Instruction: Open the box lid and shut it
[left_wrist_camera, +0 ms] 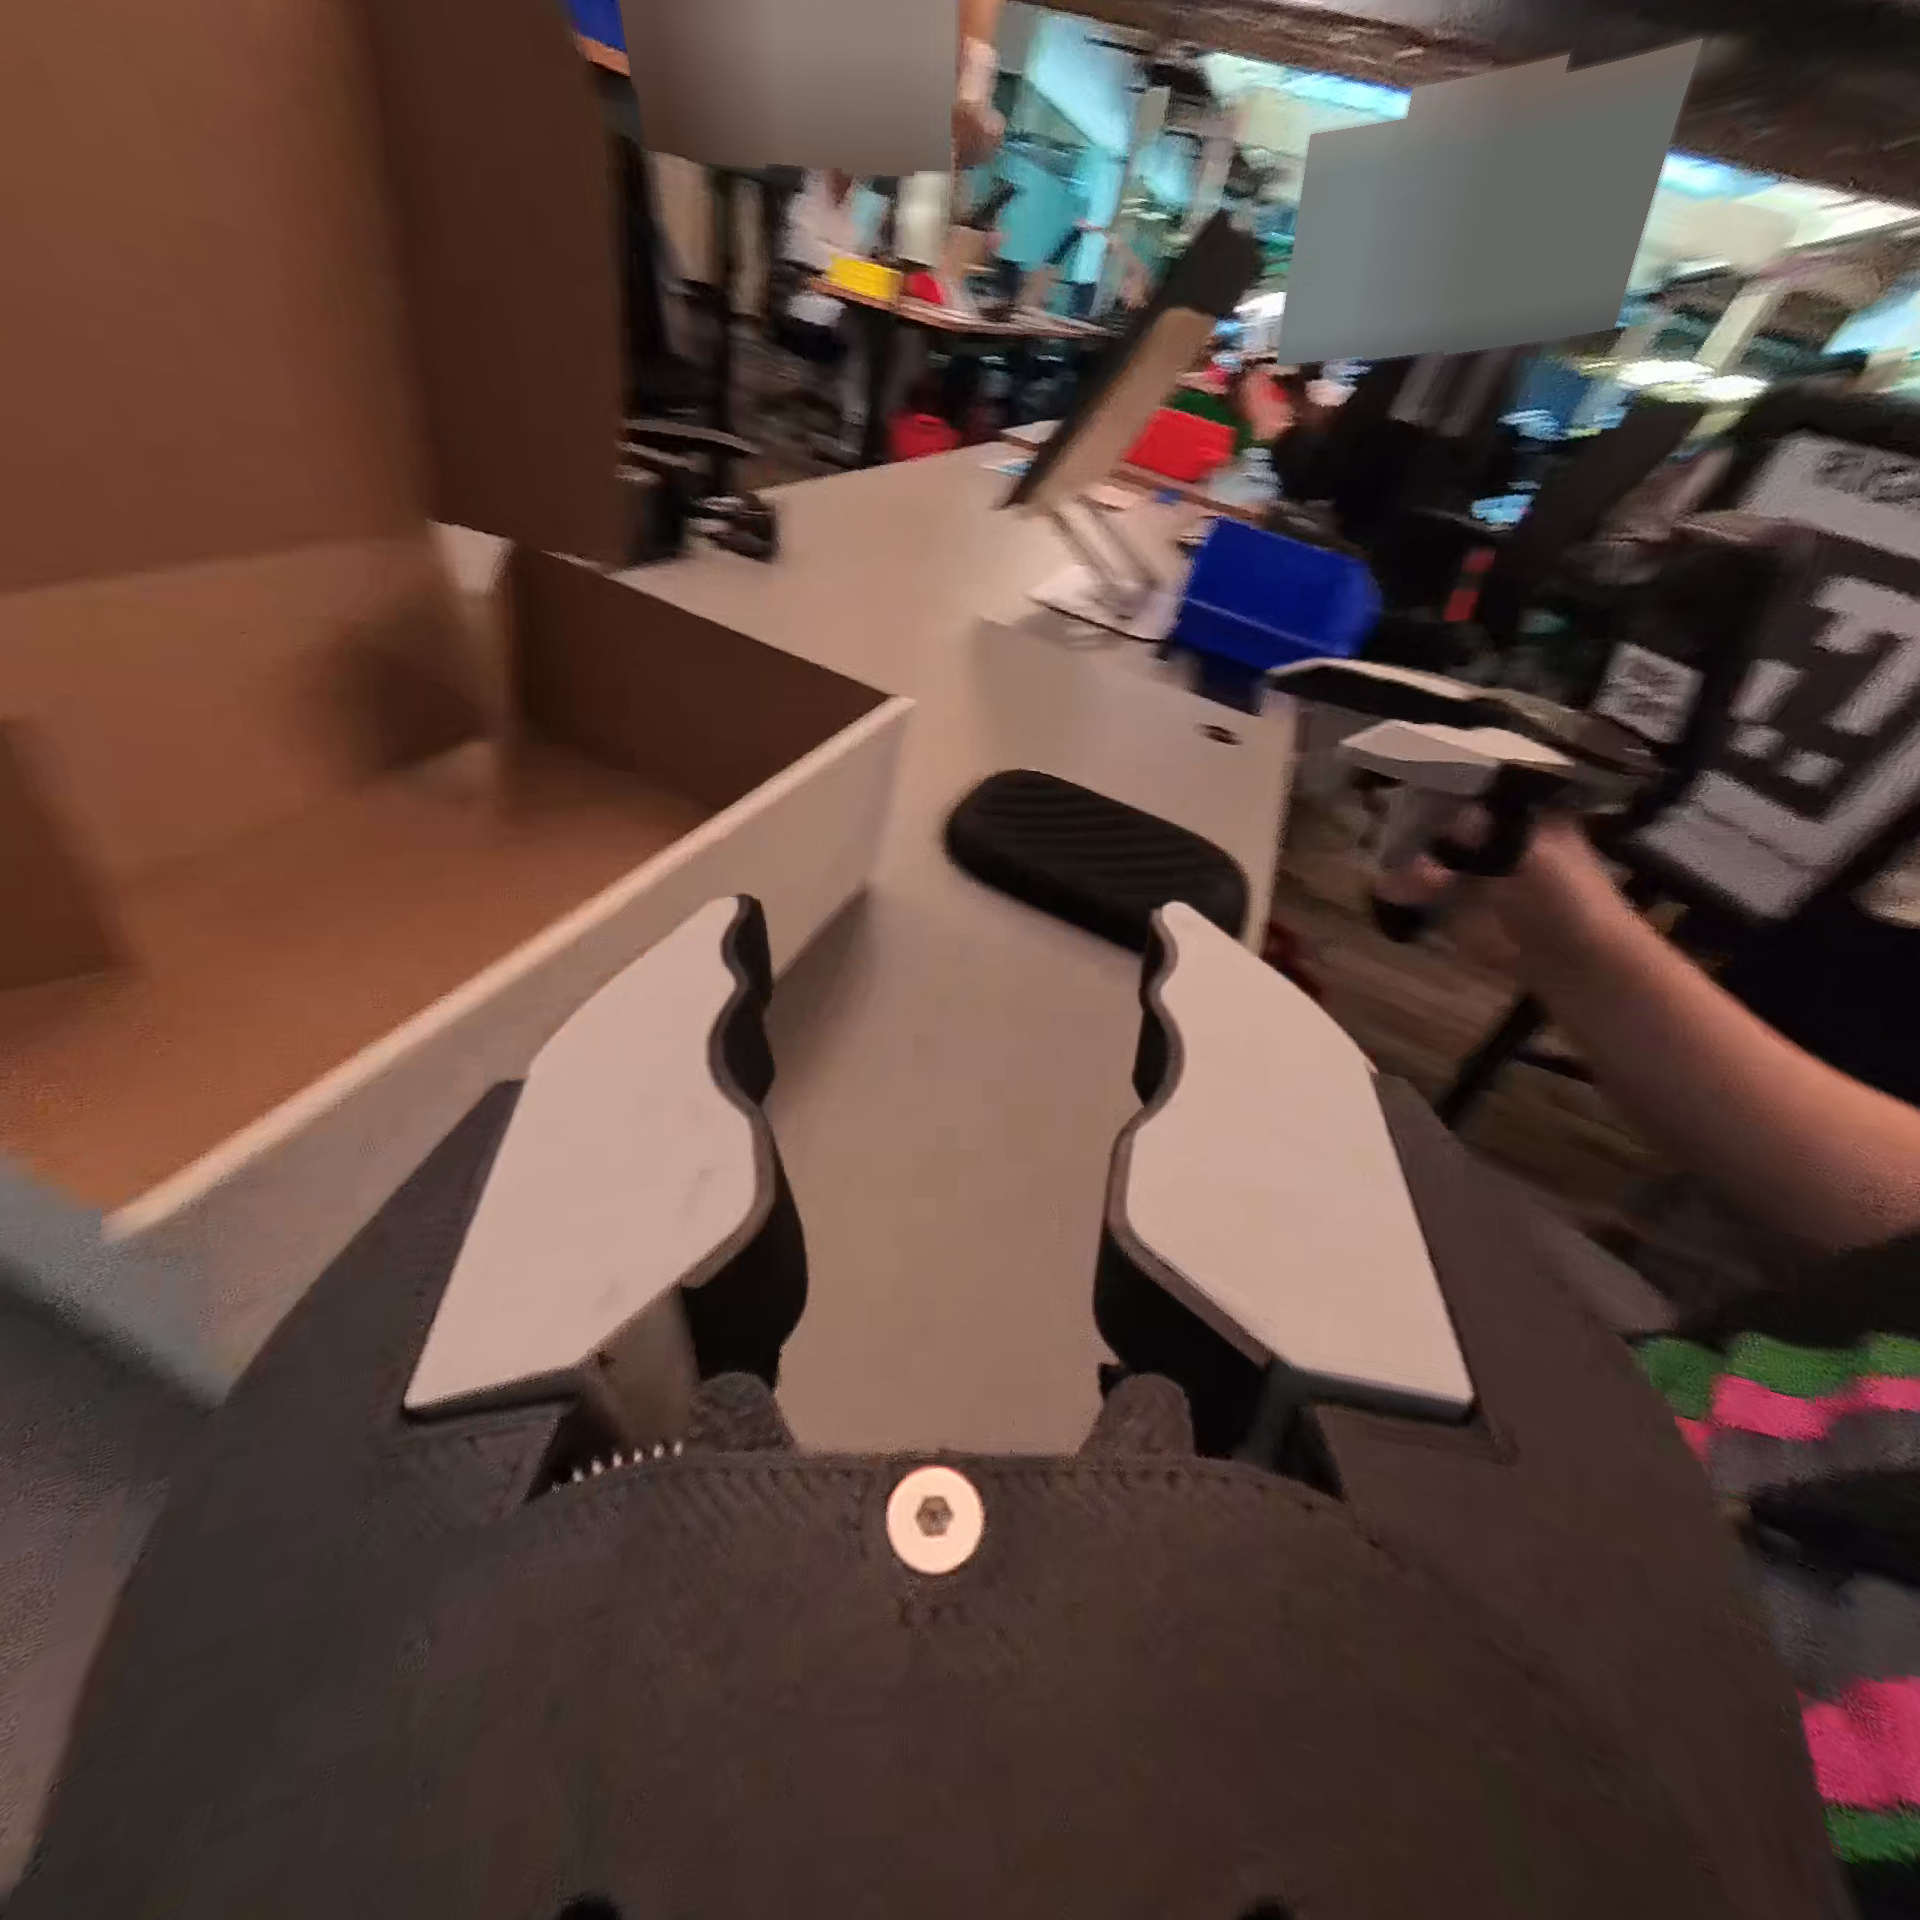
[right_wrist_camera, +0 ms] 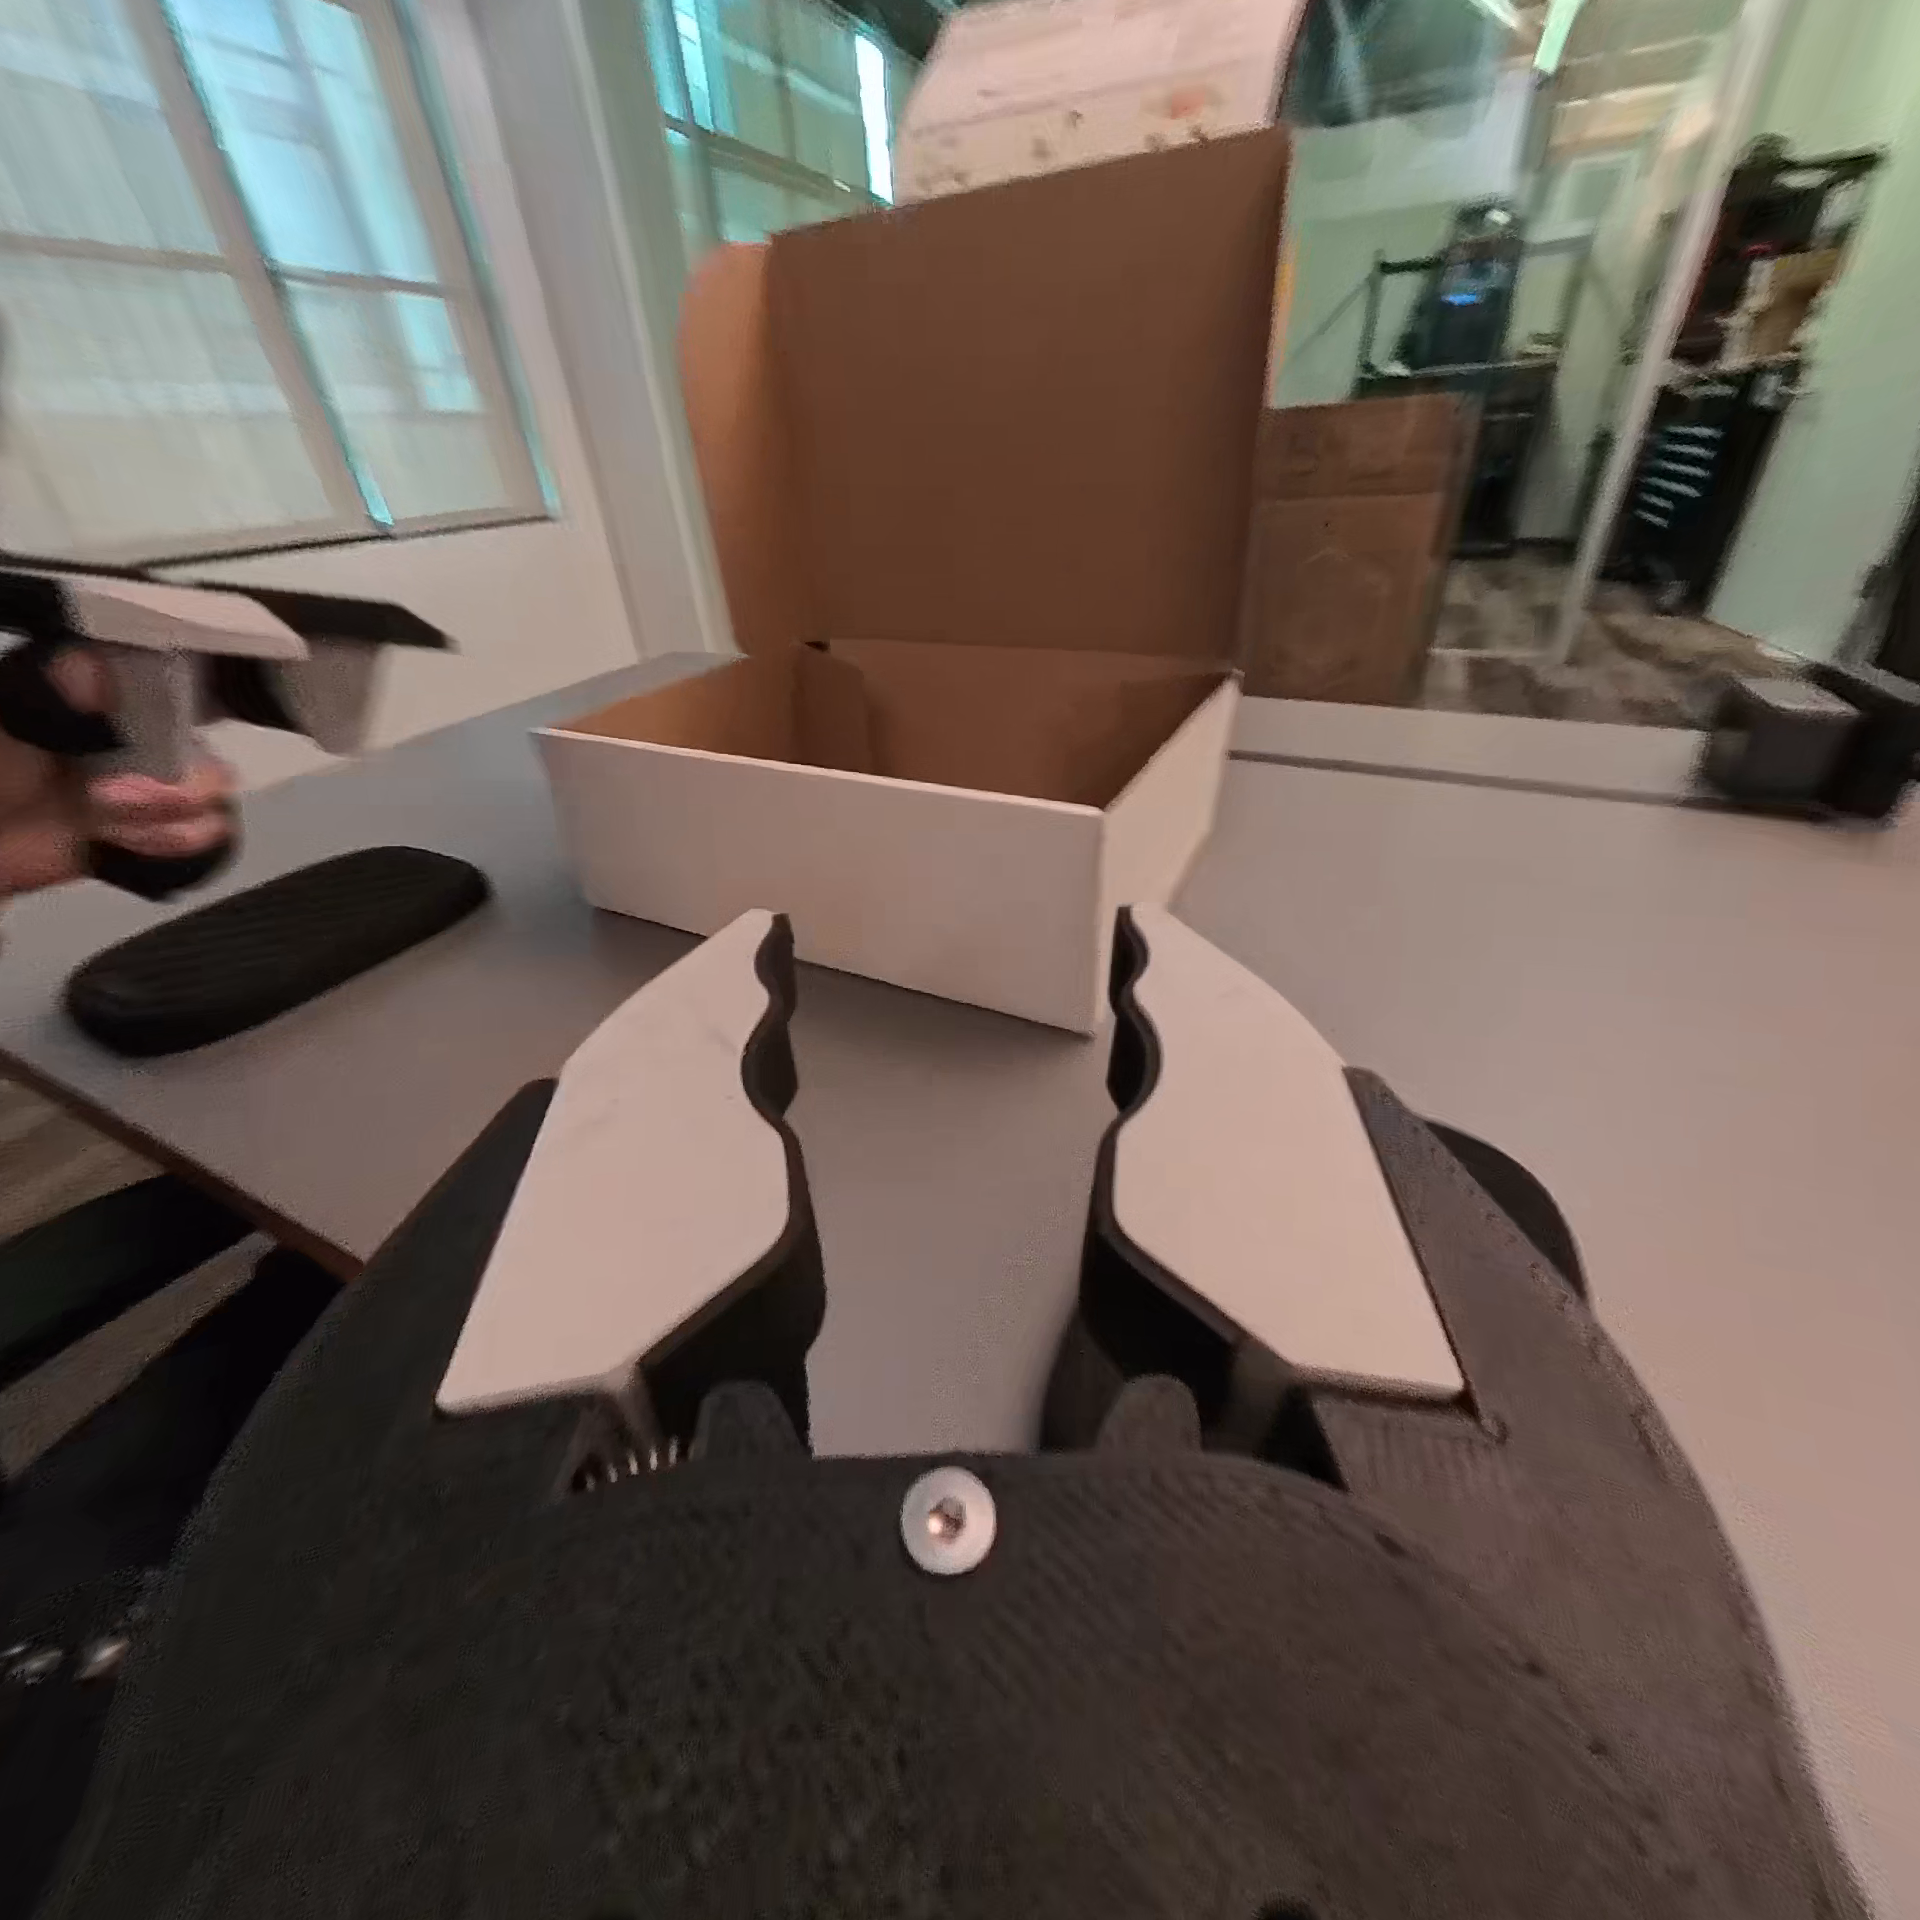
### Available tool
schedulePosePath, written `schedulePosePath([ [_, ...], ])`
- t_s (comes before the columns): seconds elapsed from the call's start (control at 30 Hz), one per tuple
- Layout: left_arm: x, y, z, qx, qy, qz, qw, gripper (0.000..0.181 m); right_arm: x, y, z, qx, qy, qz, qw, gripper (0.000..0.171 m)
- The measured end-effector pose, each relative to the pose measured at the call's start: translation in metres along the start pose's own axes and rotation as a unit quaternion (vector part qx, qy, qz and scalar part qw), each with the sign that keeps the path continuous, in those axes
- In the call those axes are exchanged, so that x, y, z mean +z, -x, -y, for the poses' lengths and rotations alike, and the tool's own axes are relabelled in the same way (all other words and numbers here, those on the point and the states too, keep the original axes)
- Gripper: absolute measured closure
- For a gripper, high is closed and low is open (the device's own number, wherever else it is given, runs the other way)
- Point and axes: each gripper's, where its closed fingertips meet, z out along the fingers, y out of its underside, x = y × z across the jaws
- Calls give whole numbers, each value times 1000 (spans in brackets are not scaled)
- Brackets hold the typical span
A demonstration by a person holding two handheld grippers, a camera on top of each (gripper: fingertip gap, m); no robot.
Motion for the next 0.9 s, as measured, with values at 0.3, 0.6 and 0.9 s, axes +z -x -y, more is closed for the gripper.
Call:
schedulePosePath([
  [0.3, 27, -31, -21, 35, 34, -30, 998, 117, -28, 16, 44, -17, -67, 35, 997, 117],
  [0.6, 50, -32, 2, 65, 22, -49, 996, 153, -64, -1, -14, -64, 73, -81, 992, 117],
  [0.9, 114, -92, 6, 108, 67, -186, 974, 157, -74, -3, 11, -66, 107, -134, 983, 117],
])
